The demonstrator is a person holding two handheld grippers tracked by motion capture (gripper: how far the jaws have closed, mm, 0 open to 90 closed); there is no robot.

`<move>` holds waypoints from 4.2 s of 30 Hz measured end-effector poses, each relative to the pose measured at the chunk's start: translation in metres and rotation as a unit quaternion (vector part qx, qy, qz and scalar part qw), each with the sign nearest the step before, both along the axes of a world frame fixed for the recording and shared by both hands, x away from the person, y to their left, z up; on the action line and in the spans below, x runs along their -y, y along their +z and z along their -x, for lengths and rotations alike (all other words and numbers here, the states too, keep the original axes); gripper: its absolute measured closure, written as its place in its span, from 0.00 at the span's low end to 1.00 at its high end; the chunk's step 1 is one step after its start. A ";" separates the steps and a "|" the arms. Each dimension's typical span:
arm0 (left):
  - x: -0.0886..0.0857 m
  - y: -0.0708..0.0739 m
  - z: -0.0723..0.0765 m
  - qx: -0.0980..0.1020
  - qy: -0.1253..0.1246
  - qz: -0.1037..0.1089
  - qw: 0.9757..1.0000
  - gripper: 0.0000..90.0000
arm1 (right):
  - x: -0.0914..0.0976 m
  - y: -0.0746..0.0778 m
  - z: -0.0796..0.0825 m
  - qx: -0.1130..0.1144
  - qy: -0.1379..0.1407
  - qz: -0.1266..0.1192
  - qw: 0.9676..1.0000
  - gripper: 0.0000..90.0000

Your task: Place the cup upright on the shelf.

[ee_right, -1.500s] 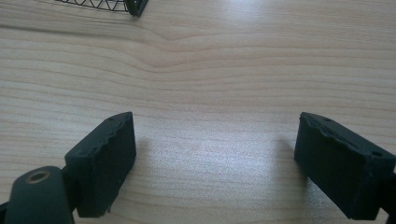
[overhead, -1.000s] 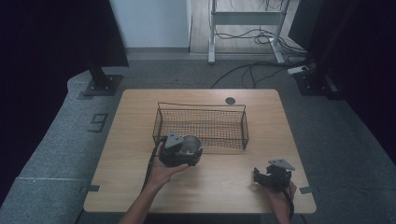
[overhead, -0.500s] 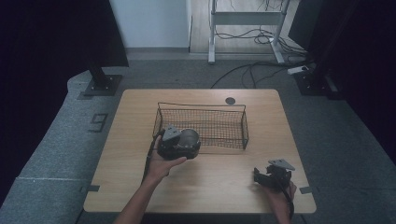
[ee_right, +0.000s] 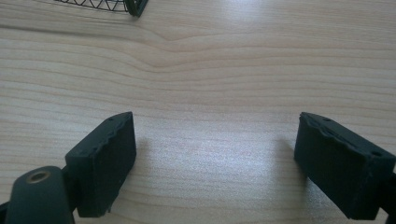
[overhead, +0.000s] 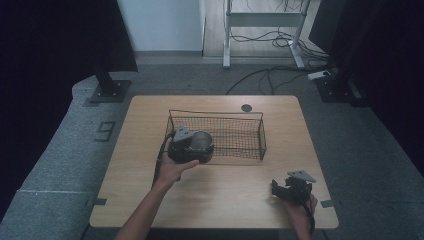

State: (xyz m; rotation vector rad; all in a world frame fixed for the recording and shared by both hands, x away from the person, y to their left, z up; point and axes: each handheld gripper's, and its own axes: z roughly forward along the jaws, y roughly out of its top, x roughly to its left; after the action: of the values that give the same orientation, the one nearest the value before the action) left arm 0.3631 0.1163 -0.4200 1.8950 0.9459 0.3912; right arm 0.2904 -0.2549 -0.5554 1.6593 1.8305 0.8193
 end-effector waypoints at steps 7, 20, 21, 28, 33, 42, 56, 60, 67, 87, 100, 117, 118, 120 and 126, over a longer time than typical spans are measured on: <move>-0.002 0.005 -0.007 -0.001 -0.001 0.007 1.000 0.17 | 0.000 0.000 0.000 -0.001 0.000 0.000 1.000 0.14; -0.002 0.014 -0.018 0.005 0.002 0.003 1.000 0.17 | 0.000 0.000 0.000 0.000 0.000 0.001 1.000 0.14; -0.002 0.015 -0.019 0.005 0.002 0.003 1.000 0.17 | 0.000 0.000 0.000 0.000 0.000 0.001 1.000 0.14; -0.001 0.017 -0.026 0.004 0.006 0.005 1.000 0.17 | 0.000 0.000 0.000 0.001 0.000 0.001 1.000 0.14; 0.000 0.017 -0.030 0.003 0.009 0.004 1.000 0.17 | 0.000 0.000 0.000 0.001 0.000 0.001 1.000 0.14; 0.001 0.019 -0.038 0.001 0.013 0.010 1.000 0.17 | 0.000 0.000 0.000 0.001 0.000 0.001 1.000 0.14; 0.001 0.013 -0.058 -0.009 0.025 0.010 1.000 0.17 | 0.000 0.000 0.000 0.000 0.000 0.000 1.000 0.15; 0.001 0.007 -0.067 -0.016 0.029 0.008 0.999 0.17 | 0.000 0.000 0.000 0.000 0.000 0.000 1.000 0.15; 0.003 -0.003 -0.076 -0.026 0.031 0.008 0.999 0.17 | 0.000 0.000 0.000 0.000 0.000 0.000 1.000 0.15; 0.012 -0.040 -0.095 -0.067 0.046 -0.001 0.997 0.17 | 0.000 0.000 0.000 0.000 0.000 0.000 1.000 0.15; 0.016 -0.059 -0.099 -0.083 0.062 -0.024 0.994 0.17 | 0.000 0.000 0.000 0.000 0.000 0.000 1.000 0.15; 0.022 -0.070 -0.102 -0.092 0.066 -0.055 0.992 0.16 | 0.000 0.000 0.000 0.000 0.000 0.000 1.000 0.15; 0.022 -0.070 -0.102 -0.092 0.066 -0.055 0.992 0.16 | 0.000 0.000 0.000 0.000 0.000 0.000 1.000 0.15; 0.023 -0.071 -0.102 -0.095 0.065 -0.058 0.992 0.16 | 0.000 0.000 0.000 0.001 0.000 0.001 1.000 0.15; 0.025 -0.073 -0.101 -0.096 0.064 -0.064 0.991 0.16 | 0.000 0.000 0.000 0.000 0.000 0.000 1.000 0.15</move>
State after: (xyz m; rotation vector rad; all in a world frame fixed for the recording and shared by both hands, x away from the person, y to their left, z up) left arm 0.4642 0.0917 -0.4927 2.0207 1.1983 0.3569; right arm 0.2902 -0.2550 -0.5554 1.6589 1.8304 0.8195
